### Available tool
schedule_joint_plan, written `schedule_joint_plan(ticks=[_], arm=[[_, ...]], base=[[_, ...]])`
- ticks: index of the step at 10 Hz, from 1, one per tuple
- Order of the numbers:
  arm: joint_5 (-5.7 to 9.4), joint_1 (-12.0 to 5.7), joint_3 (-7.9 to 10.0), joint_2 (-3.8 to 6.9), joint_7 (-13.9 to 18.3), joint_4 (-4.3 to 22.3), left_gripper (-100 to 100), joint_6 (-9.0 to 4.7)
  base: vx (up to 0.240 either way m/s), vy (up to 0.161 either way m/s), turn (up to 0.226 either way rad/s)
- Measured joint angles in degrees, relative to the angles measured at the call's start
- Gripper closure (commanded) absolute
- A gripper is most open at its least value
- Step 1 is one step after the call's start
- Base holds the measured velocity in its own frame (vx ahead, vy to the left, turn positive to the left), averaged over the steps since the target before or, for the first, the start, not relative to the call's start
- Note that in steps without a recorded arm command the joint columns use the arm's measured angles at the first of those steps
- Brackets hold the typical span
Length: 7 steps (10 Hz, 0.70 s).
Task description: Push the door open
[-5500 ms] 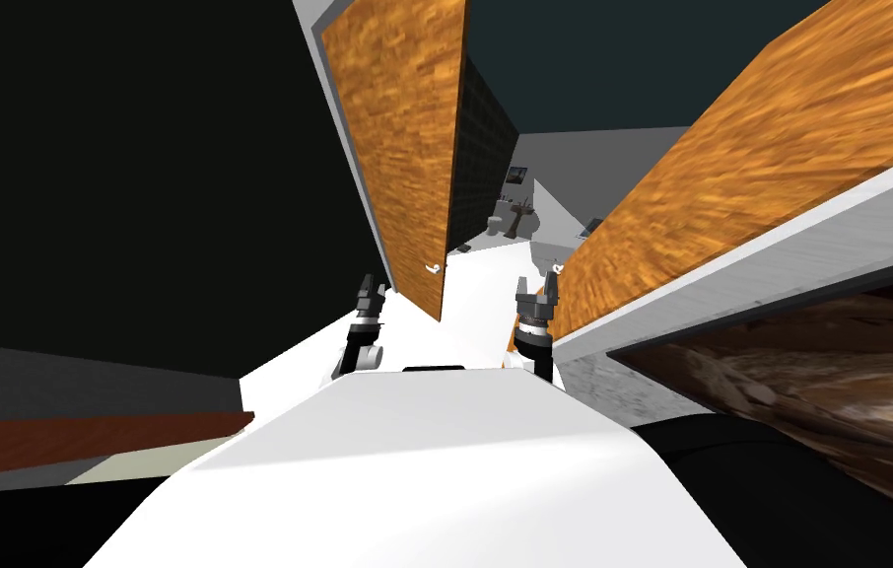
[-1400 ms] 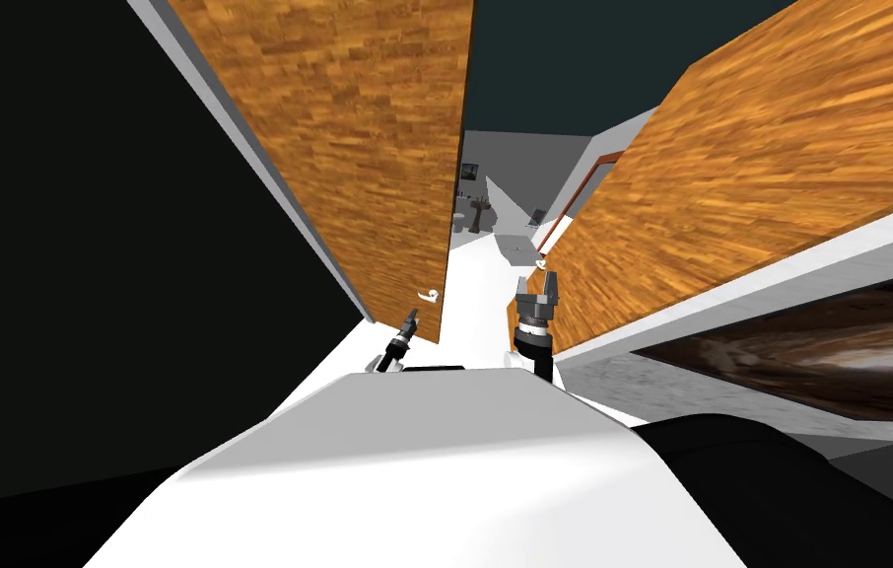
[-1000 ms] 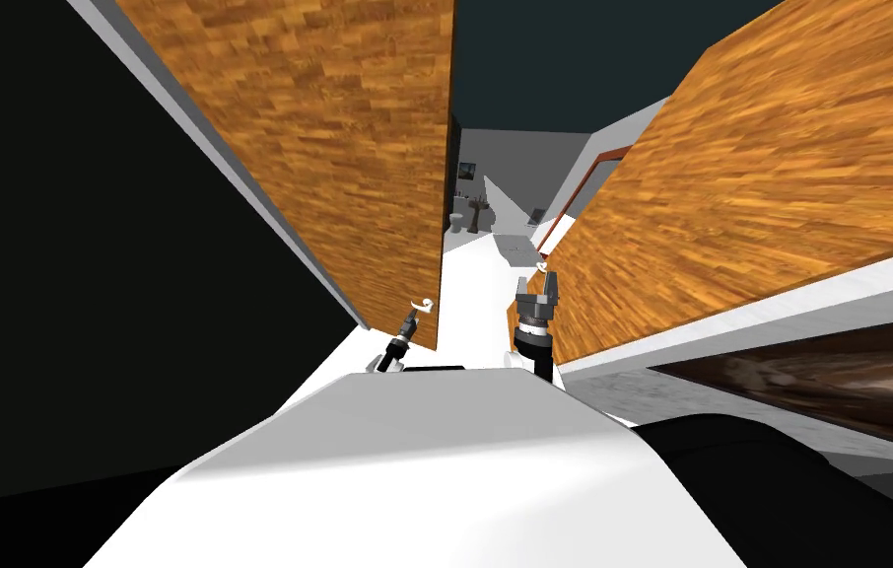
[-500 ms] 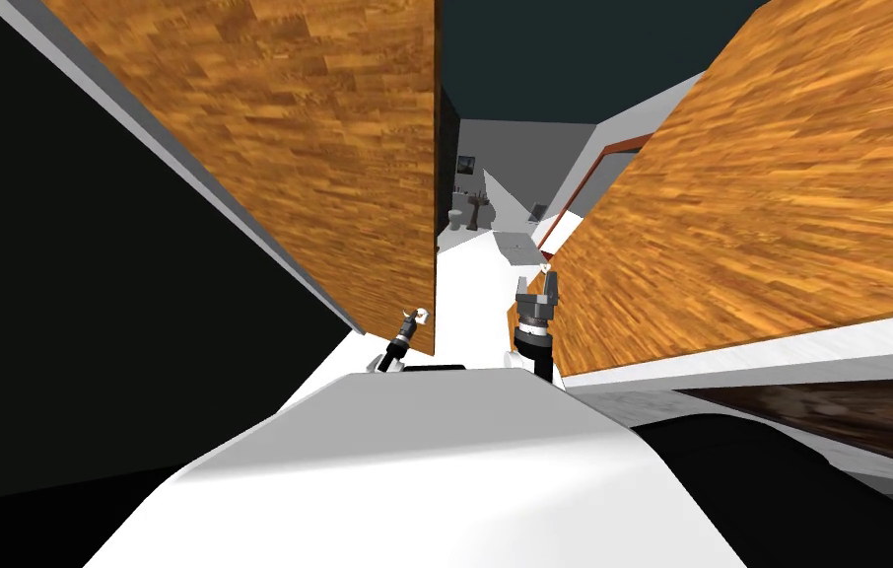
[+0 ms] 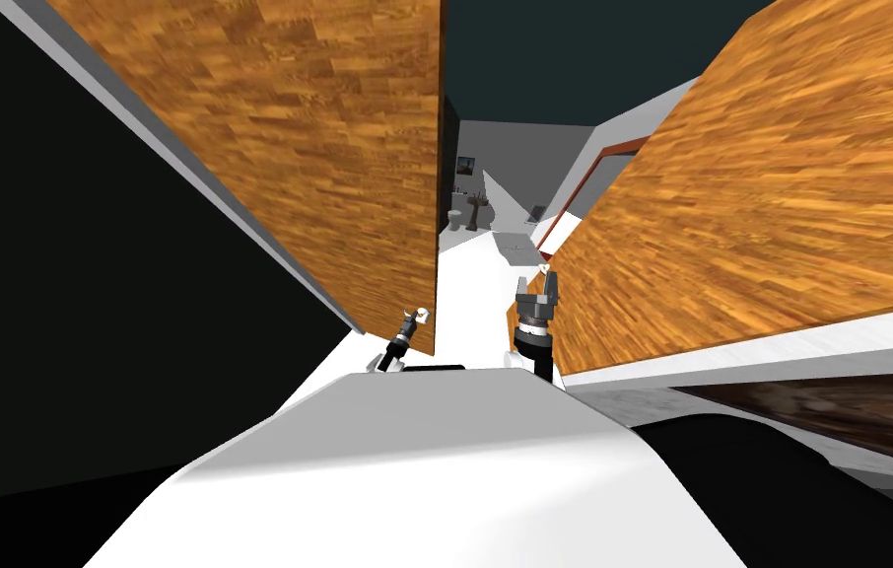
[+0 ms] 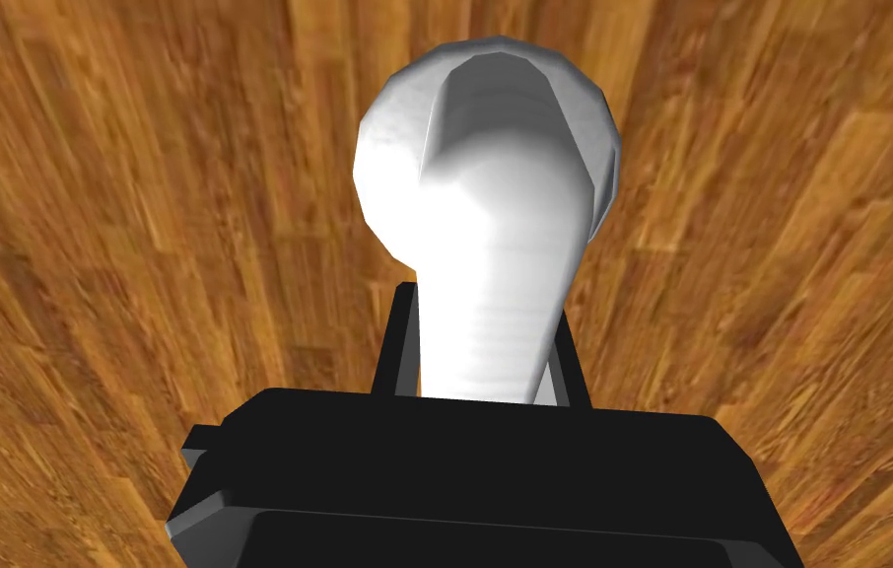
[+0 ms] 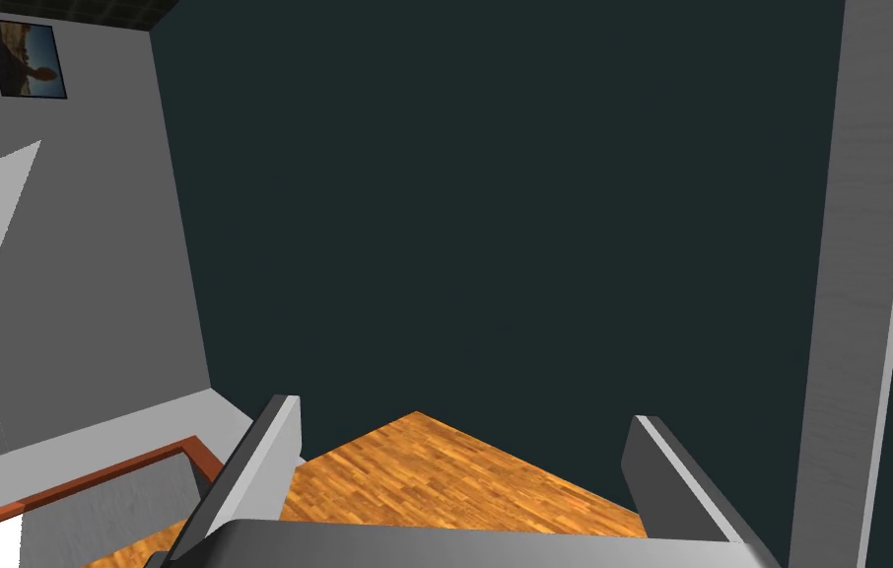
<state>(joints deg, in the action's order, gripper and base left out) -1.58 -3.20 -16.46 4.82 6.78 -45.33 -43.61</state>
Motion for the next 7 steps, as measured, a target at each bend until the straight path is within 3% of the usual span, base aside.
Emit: schedule_joint_plan(ticks=[3,4,6,7], arm=[[0.32,0.80,0.87,0.22,-0.40,0.28,100,0.46],[0.60,-0.17,1.53,0.09,-0.60,2.09,100,-0.32],[0.95,0.58,2.56,0.20,-1.08,0.19,100,0.60],[1.19,0.02,3.19,0.04,-1.44,0.80,100,0.33]], base=[[0.166,-0.098,0.043],[0.192,-0.126,0.033],[0.171,-0.104,0.050],[0.148,-0.119,0.033]])
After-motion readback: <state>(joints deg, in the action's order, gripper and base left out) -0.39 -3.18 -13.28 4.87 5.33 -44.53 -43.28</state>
